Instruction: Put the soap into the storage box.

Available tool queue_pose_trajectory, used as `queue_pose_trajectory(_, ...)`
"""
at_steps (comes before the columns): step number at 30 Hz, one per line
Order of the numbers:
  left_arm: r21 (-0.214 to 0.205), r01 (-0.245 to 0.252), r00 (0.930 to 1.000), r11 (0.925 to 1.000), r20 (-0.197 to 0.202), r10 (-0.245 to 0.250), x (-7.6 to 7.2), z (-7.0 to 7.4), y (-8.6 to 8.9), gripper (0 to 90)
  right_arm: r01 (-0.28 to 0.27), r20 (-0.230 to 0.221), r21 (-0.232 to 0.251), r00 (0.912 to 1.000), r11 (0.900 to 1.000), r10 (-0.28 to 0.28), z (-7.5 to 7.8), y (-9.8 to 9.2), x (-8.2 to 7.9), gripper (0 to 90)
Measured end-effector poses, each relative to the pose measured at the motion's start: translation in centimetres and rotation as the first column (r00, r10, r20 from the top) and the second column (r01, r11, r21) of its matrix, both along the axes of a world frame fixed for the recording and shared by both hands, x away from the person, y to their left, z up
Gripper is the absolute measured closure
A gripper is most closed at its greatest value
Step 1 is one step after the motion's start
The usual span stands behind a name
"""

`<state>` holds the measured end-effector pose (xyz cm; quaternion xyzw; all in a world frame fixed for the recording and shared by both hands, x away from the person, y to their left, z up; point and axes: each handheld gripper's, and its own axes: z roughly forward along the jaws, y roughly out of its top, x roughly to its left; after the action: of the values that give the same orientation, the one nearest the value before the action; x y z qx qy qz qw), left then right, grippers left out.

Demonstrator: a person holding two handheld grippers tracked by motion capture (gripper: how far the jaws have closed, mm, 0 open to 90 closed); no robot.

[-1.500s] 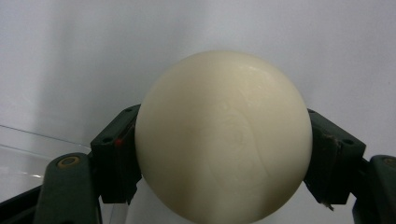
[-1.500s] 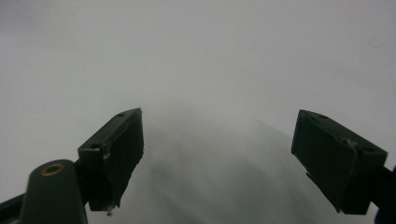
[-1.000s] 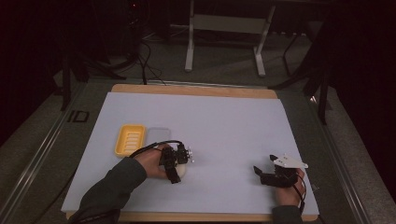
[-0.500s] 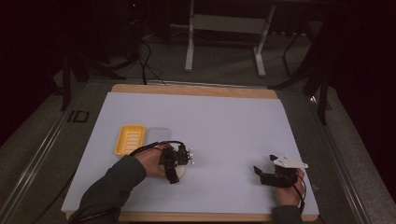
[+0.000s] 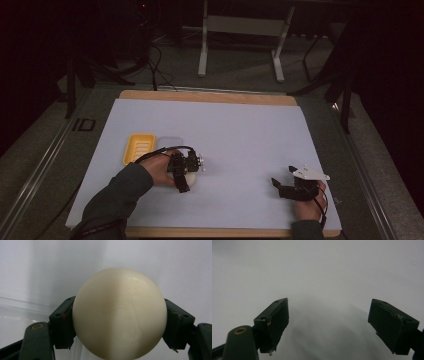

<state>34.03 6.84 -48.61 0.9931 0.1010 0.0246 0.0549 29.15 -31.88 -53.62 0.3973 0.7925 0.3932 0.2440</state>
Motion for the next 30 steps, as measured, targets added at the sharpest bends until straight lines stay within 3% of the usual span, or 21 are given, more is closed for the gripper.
queue_pose_trajectory(30,-0.029,-0.089,0.9959,0.9956,0.013,0.09,1.7,2.0,2.8,25.4,0.002,0.002,0.004,1.0,1.0,-0.002,0.0,0.0,0.0,16.9)
